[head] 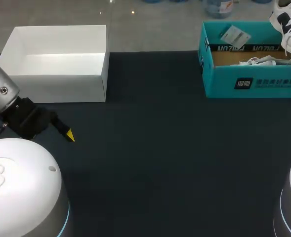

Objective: Take the shoe out of the shoebox, open the shoe tongue, remove and reinsert the insole, then place the shoe into the shoebox

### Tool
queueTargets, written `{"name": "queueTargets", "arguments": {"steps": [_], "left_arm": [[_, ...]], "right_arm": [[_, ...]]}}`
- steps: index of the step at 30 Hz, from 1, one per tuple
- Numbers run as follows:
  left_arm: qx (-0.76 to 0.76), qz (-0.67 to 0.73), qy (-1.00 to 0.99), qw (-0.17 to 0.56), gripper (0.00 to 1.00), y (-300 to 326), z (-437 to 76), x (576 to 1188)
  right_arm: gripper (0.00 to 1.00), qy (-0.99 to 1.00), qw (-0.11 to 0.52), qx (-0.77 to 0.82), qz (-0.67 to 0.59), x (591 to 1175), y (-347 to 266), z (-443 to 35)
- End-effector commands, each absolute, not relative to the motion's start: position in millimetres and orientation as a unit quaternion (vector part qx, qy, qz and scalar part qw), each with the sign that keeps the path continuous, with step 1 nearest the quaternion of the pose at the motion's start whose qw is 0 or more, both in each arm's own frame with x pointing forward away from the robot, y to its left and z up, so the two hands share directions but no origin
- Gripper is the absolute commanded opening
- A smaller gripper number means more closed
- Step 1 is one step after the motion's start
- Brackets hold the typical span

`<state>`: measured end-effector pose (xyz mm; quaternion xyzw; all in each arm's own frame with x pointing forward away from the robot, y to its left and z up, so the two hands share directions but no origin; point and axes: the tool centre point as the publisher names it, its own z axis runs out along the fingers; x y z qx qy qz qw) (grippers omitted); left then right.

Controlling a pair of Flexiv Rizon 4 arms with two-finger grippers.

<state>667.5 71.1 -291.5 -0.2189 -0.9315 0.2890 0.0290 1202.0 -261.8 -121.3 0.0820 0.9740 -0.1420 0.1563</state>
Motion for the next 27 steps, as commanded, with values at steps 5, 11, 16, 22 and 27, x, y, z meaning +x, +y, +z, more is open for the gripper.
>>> {"name": "queueTargets", "arguments": {"steps": [5,11,16,22,27], "left_arm": [[-0.219,0.289,-0.931,0.03,1.0,71.2,-292.1,668.6],[-0.219,0.289,-0.931,0.03,1.0,71.2,-292.1,668.6],[-0.219,0.289,-0.931,0.03,1.0,71.2,-292.1,668.6],[-0.219,0.289,-0.931,0.03,1.0,71.2,-292.1,668.6],[-0.219,0.289,-0.931,0.03,1.0,71.2,-292.1,668.6]], "right_arm": [[0.0,0.944,0.097,0.273,-0.158,1201.2,-242.1,-116.7],[0.0,0.89,0.073,0.415,-0.177,1184.3,-231.4,-123.9],[0.0,0.835,0.053,0.526,-0.15,1167.3,-237.6,-130.7],[0.0,0.783,0.06,0.604,-0.136,1153.6,-245.1,-138.8],[0.0,0.79,0.073,0.596,-0.122,1155.0,-242.8,-139.4]]}}
